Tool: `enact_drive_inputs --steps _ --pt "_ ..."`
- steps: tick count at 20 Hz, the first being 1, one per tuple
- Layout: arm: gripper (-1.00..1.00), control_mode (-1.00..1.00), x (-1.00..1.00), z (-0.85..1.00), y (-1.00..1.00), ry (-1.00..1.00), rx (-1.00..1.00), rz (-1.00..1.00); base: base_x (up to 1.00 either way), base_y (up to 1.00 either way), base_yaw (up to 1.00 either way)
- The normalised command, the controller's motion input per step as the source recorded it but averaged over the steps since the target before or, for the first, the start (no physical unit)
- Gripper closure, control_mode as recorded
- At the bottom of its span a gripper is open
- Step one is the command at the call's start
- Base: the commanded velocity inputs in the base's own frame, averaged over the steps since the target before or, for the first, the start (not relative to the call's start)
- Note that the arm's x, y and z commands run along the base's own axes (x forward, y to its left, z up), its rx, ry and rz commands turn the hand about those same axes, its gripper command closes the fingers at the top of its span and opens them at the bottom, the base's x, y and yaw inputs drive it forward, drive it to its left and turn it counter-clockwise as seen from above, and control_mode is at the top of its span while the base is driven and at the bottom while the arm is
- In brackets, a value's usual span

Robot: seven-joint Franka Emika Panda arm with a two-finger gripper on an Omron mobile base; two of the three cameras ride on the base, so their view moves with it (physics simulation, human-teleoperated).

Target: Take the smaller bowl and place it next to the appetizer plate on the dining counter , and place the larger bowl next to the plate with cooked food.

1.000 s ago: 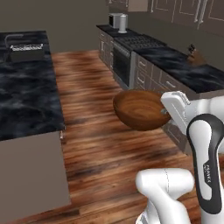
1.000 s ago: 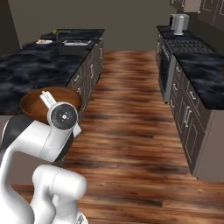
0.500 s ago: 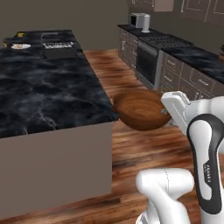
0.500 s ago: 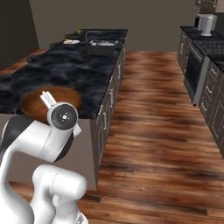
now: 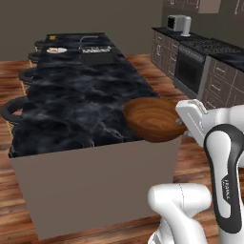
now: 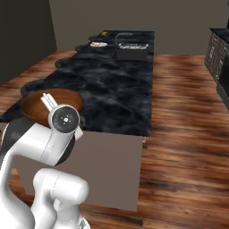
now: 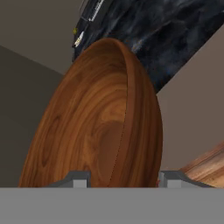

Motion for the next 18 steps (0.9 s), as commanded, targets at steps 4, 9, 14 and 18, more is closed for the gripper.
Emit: enact_drive_inputs --steps 4,9,14,18 --pt "1.0 1.0 0.0 0.0 0.0 0.0 0.0 0.0 0.43 1.0 0.1" --pt "1.0 1.0 0.0 0.0 0.0 0.0 0.0 0.0 0.12 1.0 0.09" --pt "1.0 1.0 0.0 0.0 0.0 0.0 0.0 0.0 0.02 1.0 0.03" --pt "1.0 1.0 0.0 0.0 0.0 0.0 0.0 0.0 0.06 1.0 0.0"
